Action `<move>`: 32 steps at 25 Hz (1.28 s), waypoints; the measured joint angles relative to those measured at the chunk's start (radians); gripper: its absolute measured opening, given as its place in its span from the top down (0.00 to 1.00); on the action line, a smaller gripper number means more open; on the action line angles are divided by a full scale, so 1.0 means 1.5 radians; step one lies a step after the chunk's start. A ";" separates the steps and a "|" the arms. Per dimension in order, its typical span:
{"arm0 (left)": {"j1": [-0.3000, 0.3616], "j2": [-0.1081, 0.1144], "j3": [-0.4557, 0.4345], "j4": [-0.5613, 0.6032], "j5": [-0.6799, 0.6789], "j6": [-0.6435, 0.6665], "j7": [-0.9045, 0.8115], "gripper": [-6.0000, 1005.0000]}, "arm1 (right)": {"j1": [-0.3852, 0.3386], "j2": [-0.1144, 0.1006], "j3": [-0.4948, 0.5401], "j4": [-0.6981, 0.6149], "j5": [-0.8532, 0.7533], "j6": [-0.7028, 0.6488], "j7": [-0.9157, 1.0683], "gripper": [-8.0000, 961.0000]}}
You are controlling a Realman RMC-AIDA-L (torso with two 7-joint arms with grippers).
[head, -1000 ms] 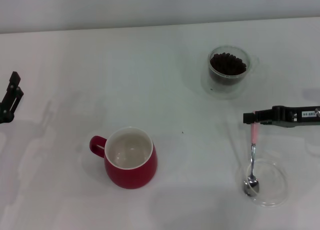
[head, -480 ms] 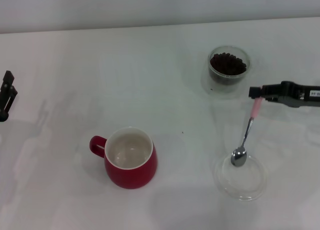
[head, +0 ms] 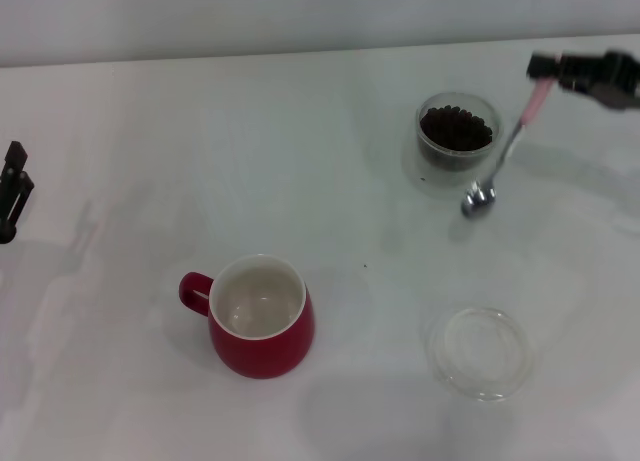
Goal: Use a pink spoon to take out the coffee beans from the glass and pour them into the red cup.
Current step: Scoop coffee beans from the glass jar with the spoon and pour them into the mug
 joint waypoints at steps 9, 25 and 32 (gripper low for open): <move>0.006 -0.001 0.000 0.004 0.000 0.002 -0.002 0.28 | 0.046 0.063 0.106 -0.046 0.000 0.033 -0.154 0.83; 0.007 -0.002 0.000 0.006 0.000 -0.001 -0.002 0.28 | 0.038 0.120 0.138 -0.063 0.016 0.054 -0.503 0.82; 0.005 -0.002 0.000 0.006 0.000 -0.001 -0.002 0.28 | 0.029 0.138 0.133 -0.061 0.013 0.093 -0.589 0.82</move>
